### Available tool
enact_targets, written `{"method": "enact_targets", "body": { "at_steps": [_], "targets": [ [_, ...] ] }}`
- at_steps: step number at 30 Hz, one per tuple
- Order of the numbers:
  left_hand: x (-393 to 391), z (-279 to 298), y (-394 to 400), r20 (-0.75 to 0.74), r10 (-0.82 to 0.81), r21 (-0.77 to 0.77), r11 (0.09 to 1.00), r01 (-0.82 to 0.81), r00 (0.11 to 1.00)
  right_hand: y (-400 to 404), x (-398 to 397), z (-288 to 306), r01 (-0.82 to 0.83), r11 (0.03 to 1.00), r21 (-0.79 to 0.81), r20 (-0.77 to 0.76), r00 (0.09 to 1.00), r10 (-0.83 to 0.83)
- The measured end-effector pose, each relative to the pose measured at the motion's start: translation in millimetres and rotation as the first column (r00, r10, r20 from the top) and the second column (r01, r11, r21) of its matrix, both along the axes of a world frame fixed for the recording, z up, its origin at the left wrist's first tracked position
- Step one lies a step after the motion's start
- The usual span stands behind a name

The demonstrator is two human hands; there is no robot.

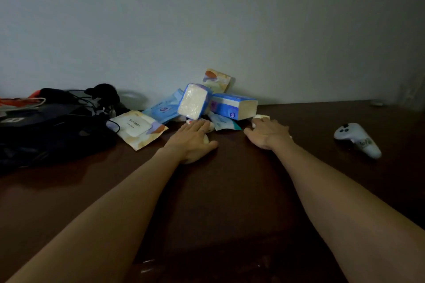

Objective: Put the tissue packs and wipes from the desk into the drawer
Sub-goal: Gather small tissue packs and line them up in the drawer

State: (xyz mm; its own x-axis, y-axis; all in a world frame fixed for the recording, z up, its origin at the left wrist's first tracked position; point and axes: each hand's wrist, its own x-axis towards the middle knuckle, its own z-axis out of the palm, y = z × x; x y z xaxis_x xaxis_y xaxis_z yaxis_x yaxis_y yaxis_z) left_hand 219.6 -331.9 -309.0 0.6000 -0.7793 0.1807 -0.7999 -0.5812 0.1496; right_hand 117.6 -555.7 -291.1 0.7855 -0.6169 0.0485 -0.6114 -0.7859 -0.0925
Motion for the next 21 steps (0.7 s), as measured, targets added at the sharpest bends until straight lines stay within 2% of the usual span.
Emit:
{"method": "enact_targets", "body": {
  "at_steps": [4, 8, 12, 17, 21],
  "targets": [
    [-11, -1, 9, 0.057, 0.021, -0.058, 0.998, -0.018, 0.998, 14, -15, 0, -0.013, 1.0, -0.012, 0.028, 1.0, 0.014],
    [-41, 4, 28, -0.019, 0.029, -0.039, 0.999, -0.03, 0.999, 41, -47, 3, -0.05, 0.998, 0.045, 0.061, 0.997, 0.047],
    [-92, 9, 57, -0.036, 0.029, -0.081, 0.996, -0.032, 0.999, 80, -89, 1, -0.132, 0.991, 0.009, 0.158, 0.979, 0.129],
    [-158, 6, 100, -0.009, 0.02, -0.15, 0.988, -0.021, 1.0, 131, -158, -9, -0.209, 0.978, 0.011, 0.452, 0.873, 0.182],
    [-190, 9, 123, 0.015, 0.101, -0.104, 0.99, -0.098, 0.995, 160, -198, -17, -0.245, 0.969, 0.016, 0.529, 0.825, 0.2]
  ]
}}
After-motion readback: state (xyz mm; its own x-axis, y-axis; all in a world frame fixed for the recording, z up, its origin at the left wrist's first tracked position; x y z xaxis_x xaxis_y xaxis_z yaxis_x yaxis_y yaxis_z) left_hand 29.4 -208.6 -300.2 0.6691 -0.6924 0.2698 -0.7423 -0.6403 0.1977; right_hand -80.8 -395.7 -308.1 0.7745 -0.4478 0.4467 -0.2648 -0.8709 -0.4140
